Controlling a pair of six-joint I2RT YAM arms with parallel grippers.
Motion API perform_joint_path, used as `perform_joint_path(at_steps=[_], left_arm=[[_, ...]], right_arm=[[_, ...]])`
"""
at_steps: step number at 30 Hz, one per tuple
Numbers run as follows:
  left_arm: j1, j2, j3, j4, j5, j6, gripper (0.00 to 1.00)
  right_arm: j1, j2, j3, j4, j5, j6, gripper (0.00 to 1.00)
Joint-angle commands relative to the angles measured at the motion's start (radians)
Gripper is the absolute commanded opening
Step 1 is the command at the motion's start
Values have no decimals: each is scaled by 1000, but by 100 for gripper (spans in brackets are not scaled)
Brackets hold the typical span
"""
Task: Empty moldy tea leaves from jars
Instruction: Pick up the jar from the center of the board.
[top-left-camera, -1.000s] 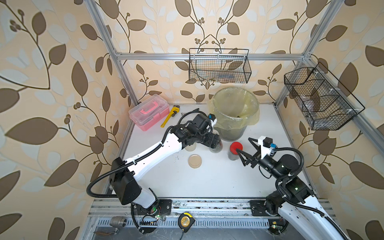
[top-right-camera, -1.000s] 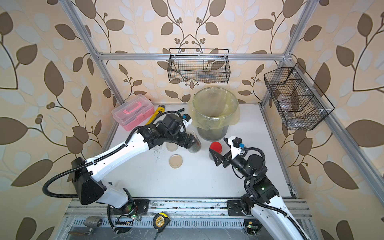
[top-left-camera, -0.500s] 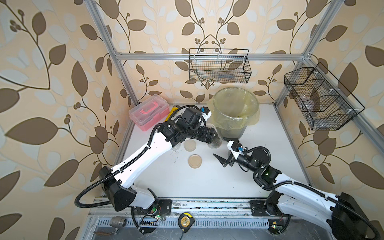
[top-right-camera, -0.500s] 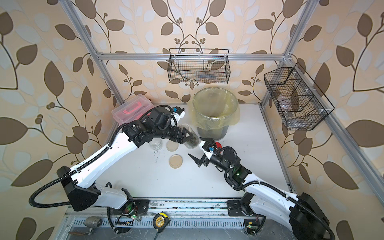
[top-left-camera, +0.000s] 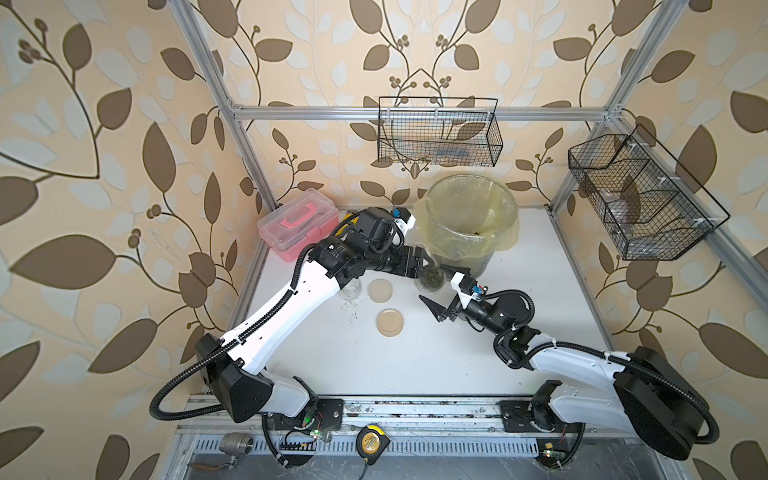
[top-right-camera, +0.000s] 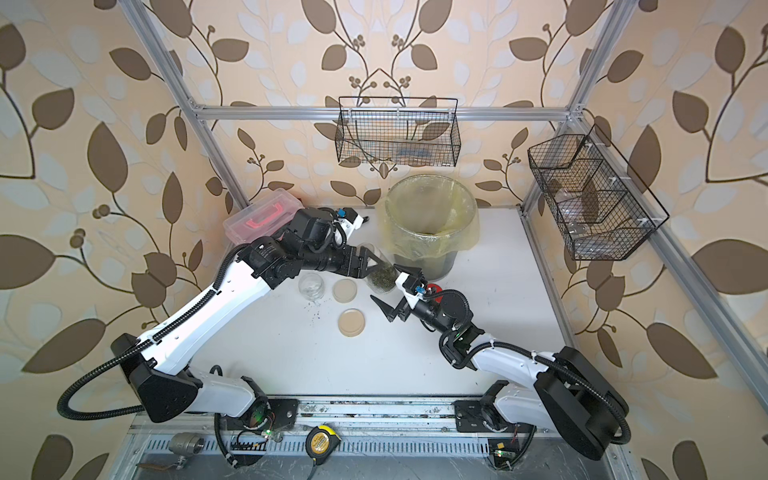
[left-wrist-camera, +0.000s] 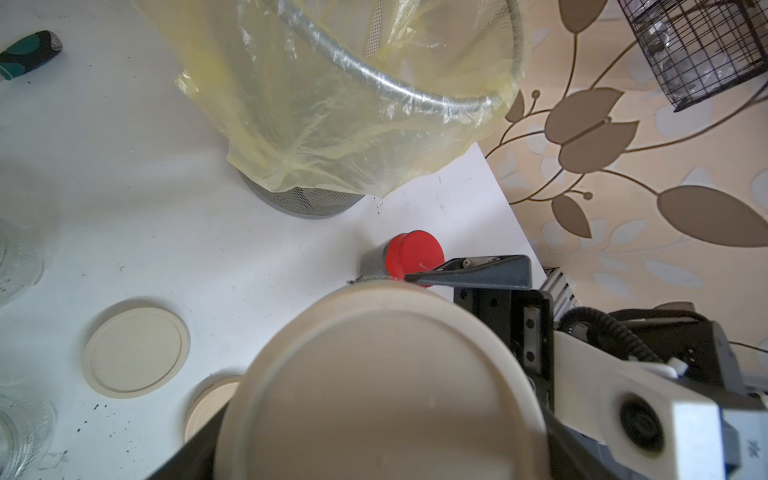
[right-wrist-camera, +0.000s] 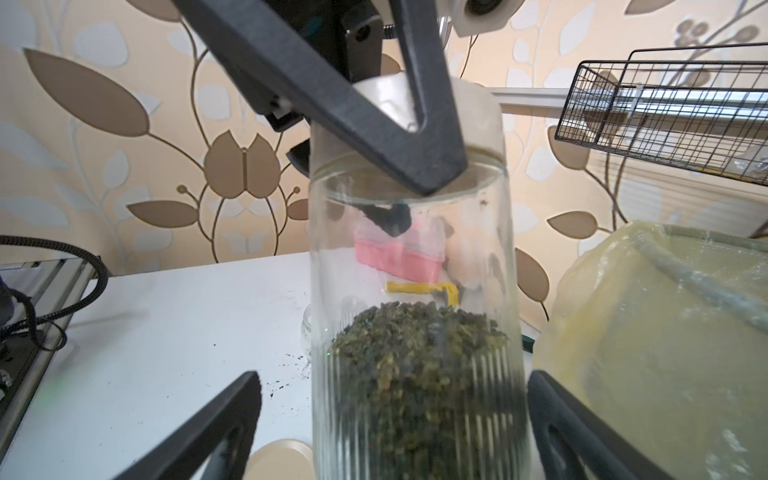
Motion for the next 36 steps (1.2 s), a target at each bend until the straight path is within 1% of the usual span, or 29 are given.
perform_joint_path(at_steps=[1,8,11,18,19,22,25,26,27,28,29,30,31,36], left_arm=[[11,-61,37,177,109,-46,48],[16,-52,32,196,135,-63,48],[17,-54,36,198,142,-68,48],[21,-61,45,188,142,-67,48],[22,-62,46,188,142,-66,48],[21,-64,44,191,147,-71,48],[23,-66,38,202,154,-77,48],[22,-65,38,203,156,-77,50],[23,-66,38,203,156,-75,57],[23,-66,36,204,156,-70,69],[22,-69,34,207,157,-61,82],[23,-73,31,210,160,-41,92],[23,-80,24,216,164,-18,98],[23,-145,5,220,140,143,99]], right_arm=[[-6,27,31,102,-39,36,99],[-8,75,82,122,-55,38,96],[-11,93,91,145,-64,50,93],[-23,119,98,166,-69,64,91],[-25,119,98,167,-70,67,90],[-29,122,99,168,-74,75,79],[-30,122,98,168,-72,76,71],[-31,120,98,170,-71,77,69],[-30,117,98,172,-66,82,66],[-30,112,96,176,-64,88,62],[-32,108,95,182,-60,96,58],[-35,101,95,185,-57,107,54],[-39,95,96,186,-58,116,52],[-89,50,90,198,-93,191,43]])
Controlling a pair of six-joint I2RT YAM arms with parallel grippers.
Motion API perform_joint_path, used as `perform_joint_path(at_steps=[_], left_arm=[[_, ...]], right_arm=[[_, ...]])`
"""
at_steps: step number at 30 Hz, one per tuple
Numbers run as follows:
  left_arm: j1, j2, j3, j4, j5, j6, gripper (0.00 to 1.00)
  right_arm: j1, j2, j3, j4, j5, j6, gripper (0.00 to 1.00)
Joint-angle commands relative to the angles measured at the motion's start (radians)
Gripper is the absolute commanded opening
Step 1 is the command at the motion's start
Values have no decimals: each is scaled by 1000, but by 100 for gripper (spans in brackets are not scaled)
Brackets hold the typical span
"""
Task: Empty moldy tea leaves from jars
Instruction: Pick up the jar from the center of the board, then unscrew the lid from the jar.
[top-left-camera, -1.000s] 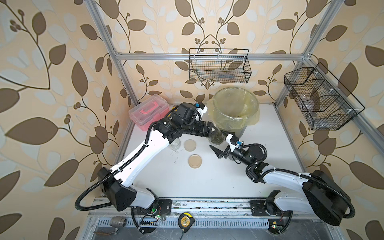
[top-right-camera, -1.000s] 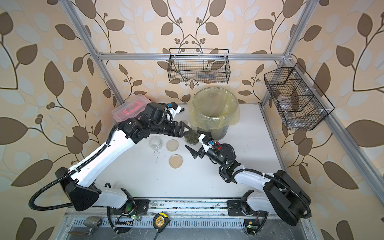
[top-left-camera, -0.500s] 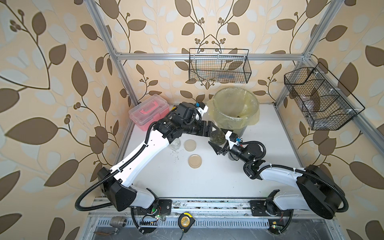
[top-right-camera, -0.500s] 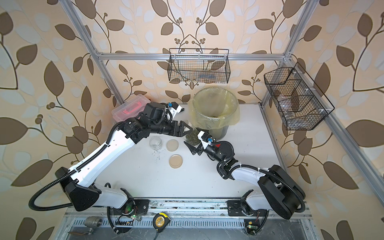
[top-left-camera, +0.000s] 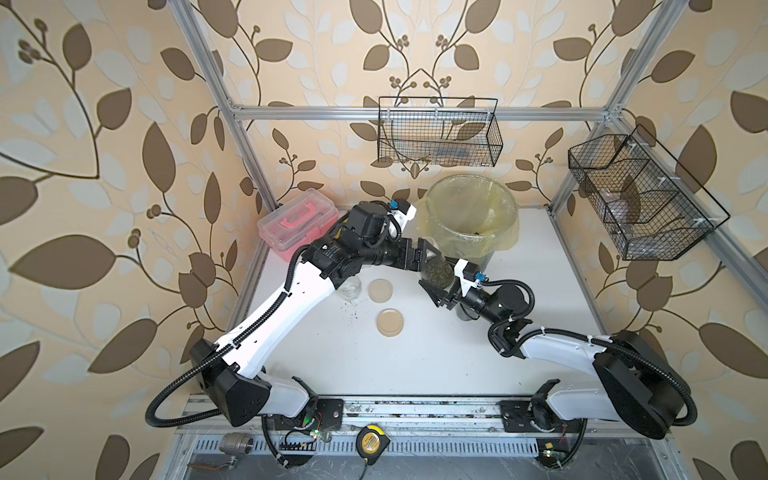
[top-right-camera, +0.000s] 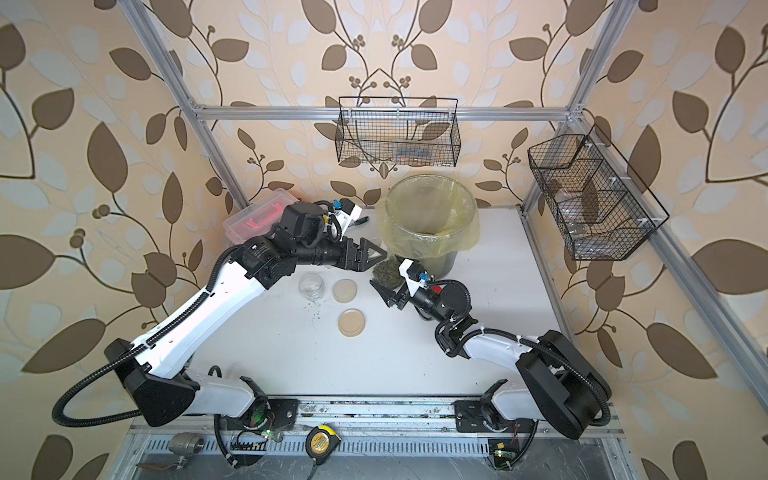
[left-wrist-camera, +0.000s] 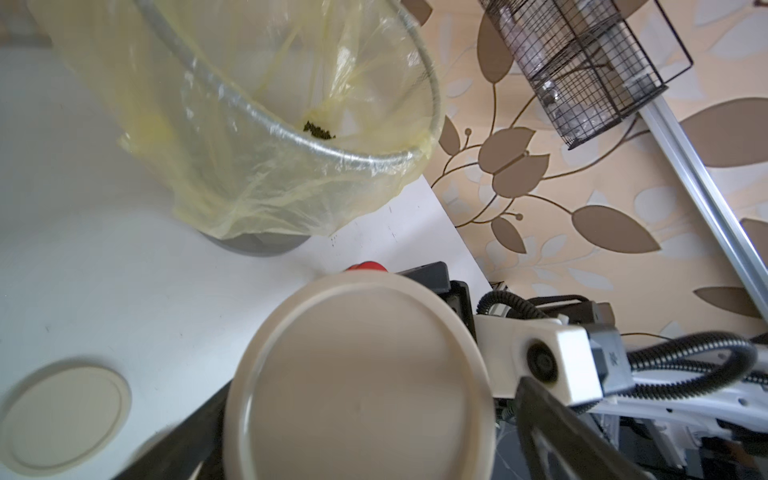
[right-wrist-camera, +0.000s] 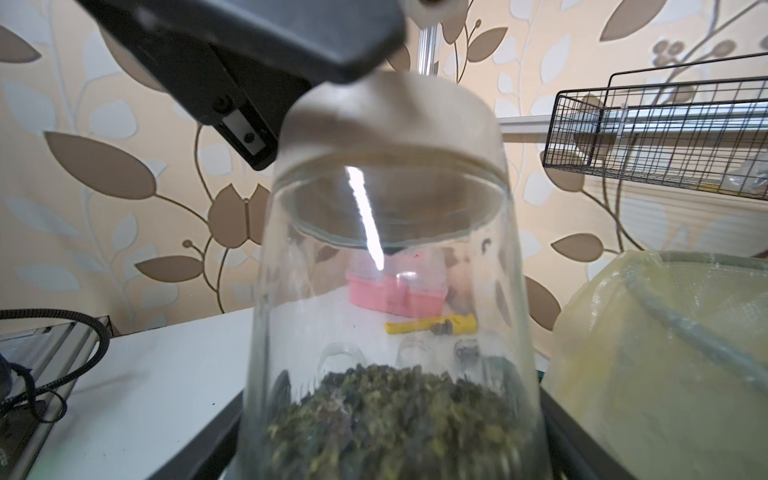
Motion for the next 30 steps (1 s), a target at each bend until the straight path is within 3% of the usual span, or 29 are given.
perform_joint_path(at_steps=[1,4,7,9,25,30], left_arm=[[1,-103,20,86,33,165,99],[1,-112,65,19,97,337,99],[2,-91,124,-94,240,546,99],[1,-74,148,-118,261,598,99],[10,106,299,-165,332,536,99],[9,124,310,-186,347,525,78]], right_arm=[[-33,-54,16,72,-25,62,43],[-52,-97,10,58,-51,64,41],[-72,-136,1,66,-93,79,39],[-77,-163,-1,66,-123,81,39],[-75,-272,15,-25,-232,48,39],[-70,-265,23,-25,-230,49,39]])
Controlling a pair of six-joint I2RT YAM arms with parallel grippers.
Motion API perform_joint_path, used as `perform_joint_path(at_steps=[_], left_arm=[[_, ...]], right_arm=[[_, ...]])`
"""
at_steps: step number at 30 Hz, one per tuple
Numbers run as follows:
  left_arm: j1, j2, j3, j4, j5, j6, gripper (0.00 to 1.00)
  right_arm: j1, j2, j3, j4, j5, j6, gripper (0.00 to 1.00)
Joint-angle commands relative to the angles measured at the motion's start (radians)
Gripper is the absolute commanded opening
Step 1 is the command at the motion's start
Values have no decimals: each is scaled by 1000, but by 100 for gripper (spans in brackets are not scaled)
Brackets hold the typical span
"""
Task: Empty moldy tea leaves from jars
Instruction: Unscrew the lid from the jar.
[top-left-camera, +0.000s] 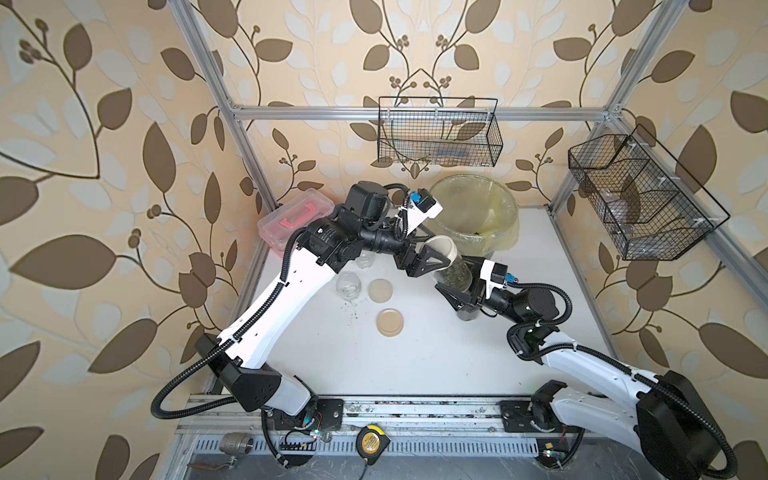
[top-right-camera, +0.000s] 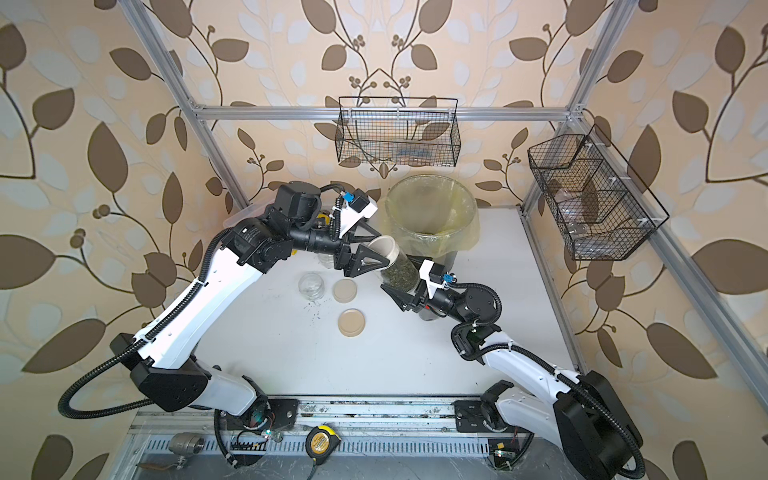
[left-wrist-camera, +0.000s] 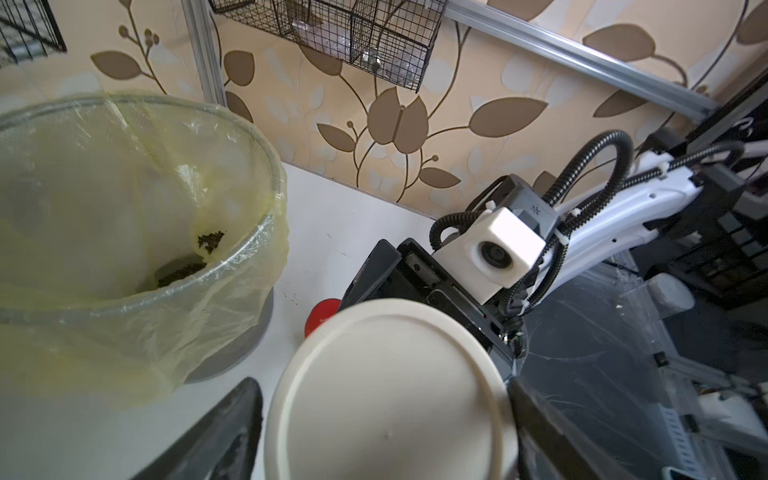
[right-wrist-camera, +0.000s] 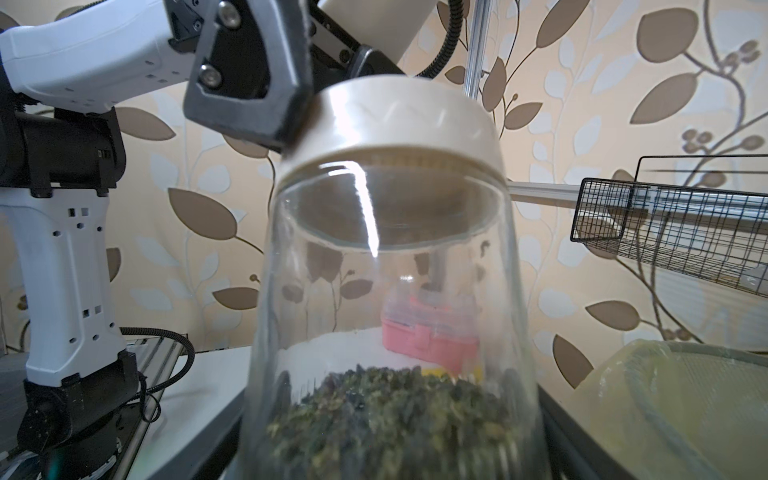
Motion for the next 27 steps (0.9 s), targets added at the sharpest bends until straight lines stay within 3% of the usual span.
perform_joint_path(at_steps=[1,4,7,11,14,17,22,24,27], left_arm=[[10,1,38,-15,44,-10,75],[9,8,41,-9,40,-49,67],[9,12,26,64,-12,-205,65],[10,32,24,127,-256,-611,60],[9,43,33,97,-338,-742,58],[2,41,44,86,-341,-741,67],[-1,23,43,106,-316,-646,96],[0,2,37,127,-305,-586,99],[1,-75,37,127,-386,-459,99]], right_arm=[[4,-19,28,94,-11,-11,39],[6,-15,31,89,1,-20,39],[10,-11,41,51,55,-74,39],[59,-12,81,-89,305,-347,39],[104,28,100,-92,471,-527,38],[106,56,99,-44,510,-546,38],[109,53,117,-85,438,-535,38],[109,46,115,-92,433,-522,38],[106,28,107,-98,426,-494,38]])
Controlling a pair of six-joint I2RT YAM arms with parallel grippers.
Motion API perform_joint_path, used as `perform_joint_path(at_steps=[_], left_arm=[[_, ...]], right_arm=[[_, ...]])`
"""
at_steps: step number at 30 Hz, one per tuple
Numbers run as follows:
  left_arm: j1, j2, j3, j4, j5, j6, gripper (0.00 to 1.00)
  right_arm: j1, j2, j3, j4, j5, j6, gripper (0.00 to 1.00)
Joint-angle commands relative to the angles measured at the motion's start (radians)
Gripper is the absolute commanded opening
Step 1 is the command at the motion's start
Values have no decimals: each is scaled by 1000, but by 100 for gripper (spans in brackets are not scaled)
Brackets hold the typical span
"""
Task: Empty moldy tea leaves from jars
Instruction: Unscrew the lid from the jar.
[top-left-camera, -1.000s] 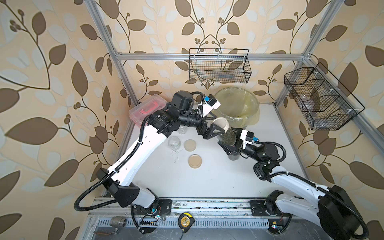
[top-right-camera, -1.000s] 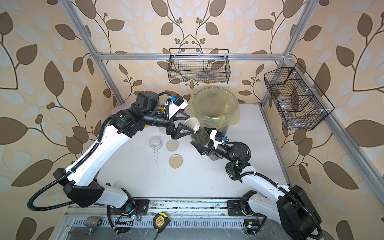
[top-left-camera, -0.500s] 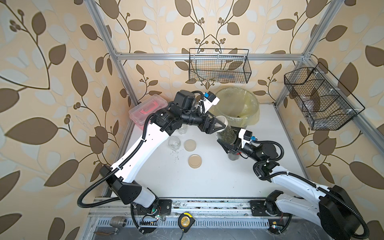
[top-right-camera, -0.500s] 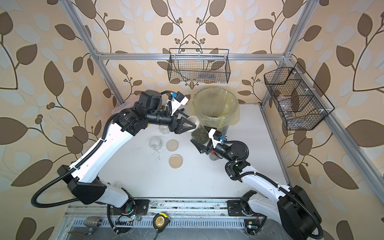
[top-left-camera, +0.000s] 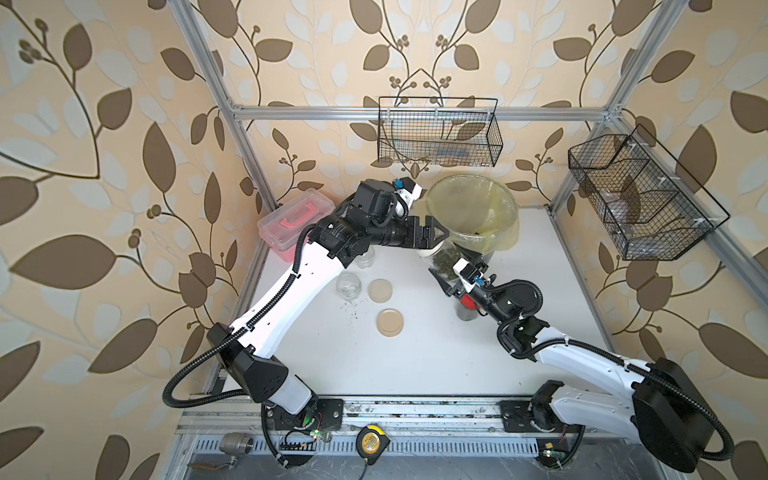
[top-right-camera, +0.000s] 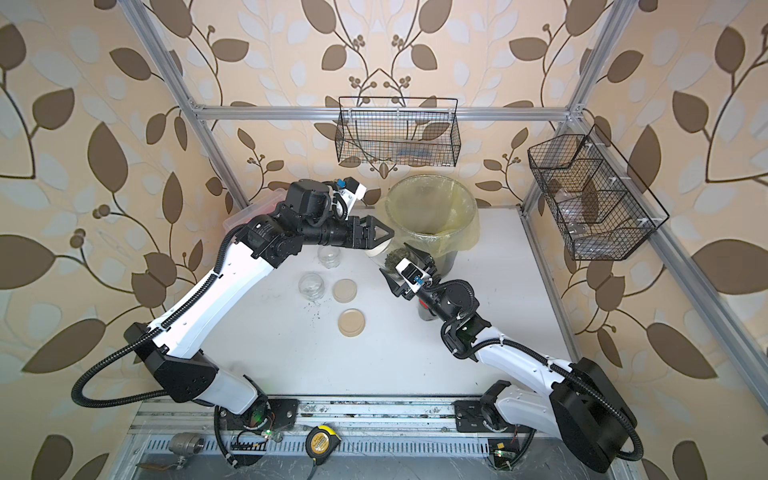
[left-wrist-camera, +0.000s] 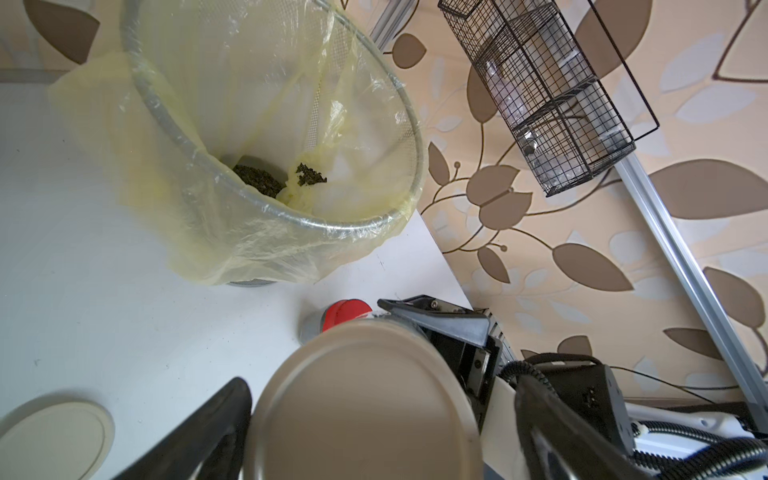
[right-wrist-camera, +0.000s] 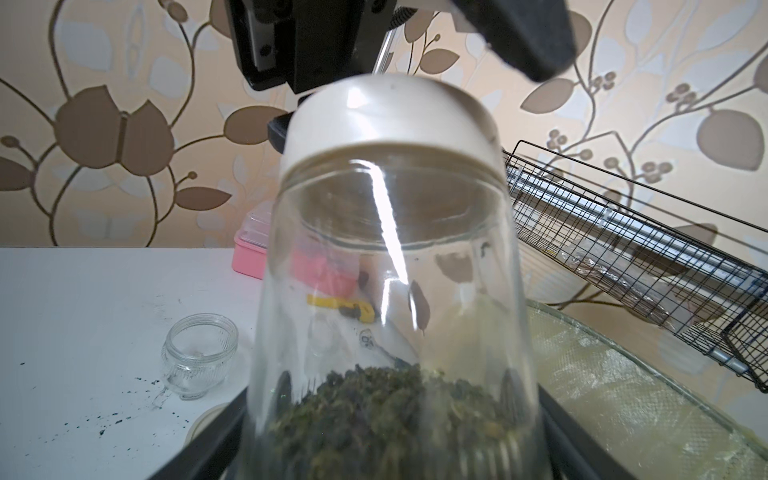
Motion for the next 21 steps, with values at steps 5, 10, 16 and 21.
perform_joint_path(at_steps=[5,10,16,21], left_arm=[[0,-205,3,3,-100,511,99],[9,-218,-7,-126,169,807,99],[11,-188,0,-181,333,916,99],[11,-146,2,-172,337,932,99]], right_arm=[[3,-83,31,66,-65,25,38],[-15,-148,0,80,-150,77,37],[-28,-226,-18,62,-240,94,37],[-24,-247,-7,42,-289,106,37]])
